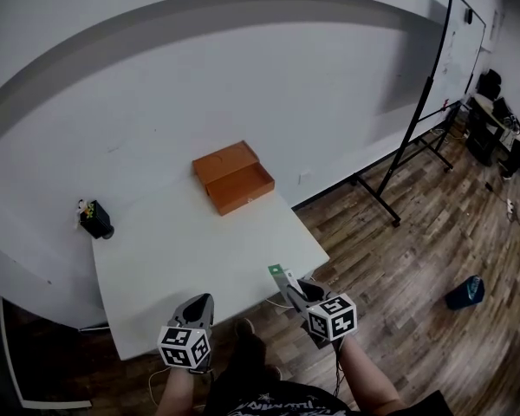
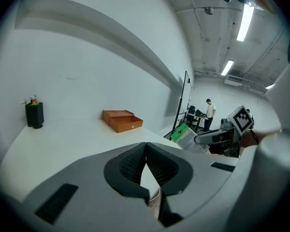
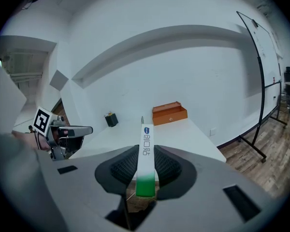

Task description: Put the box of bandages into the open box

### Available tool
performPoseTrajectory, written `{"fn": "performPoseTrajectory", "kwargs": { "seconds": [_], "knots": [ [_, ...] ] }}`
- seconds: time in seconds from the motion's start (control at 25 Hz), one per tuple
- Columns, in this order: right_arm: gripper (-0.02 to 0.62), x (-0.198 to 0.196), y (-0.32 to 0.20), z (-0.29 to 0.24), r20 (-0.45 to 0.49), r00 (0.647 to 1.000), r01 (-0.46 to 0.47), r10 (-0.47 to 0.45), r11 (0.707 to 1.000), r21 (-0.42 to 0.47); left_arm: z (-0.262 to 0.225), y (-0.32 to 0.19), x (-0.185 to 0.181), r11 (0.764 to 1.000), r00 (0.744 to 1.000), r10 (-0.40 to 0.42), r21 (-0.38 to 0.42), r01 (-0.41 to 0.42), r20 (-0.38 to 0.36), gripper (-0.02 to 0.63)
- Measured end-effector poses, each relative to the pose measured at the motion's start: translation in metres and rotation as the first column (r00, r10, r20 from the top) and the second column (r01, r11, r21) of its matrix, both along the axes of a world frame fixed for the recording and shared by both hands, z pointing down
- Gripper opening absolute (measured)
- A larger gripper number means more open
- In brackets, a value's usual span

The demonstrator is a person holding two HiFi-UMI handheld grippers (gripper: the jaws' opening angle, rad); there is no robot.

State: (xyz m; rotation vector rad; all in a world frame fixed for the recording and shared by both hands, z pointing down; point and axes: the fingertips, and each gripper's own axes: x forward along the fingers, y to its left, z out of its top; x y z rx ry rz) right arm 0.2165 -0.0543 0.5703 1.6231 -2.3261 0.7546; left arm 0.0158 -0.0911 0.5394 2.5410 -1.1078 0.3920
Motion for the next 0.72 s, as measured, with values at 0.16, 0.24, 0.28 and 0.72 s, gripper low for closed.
{"fn": "performPoseTrajectory", "kwargs": {
  "seconds": [0.16, 0.24, 0.28, 0.72],
  "knots": [
    [0.114, 0.01, -0.031, 0.001, -0.028, 1.0, 0.005, -0.005, 1.0, -0.006, 0.002, -0.033, 0.008, 1.0, 1.0, 0.002, 0.002, -0.002, -0.006, 0.02],
    [0.114, 0.013, -0.054, 0.0, -0.058, 0.998, 0.018, -0.019, 1.0, -0.005, 0.002, -0.053, 0.011, 1.0, 1.0, 0.006, 0.007, -0.006, -0.01, 0.02],
    [0.114, 0.015, -0.067, -0.002, -0.078, 0.997, 0.029, -0.029, 1.0, -0.002, 0.002, -0.065, 0.012, 1.0, 1.0, 0.006, 0.01, -0.006, -0.011, 0.02],
    [0.114, 0.024, -0.242, -0.011, -0.284, 0.949, 0.147, -0.14, 0.989, 0.002, 0.005, -0.213, 0.007, 1.0, 0.999, -0.024, 0.01, 0.025, -0.028, 0.02]
  ]
}}
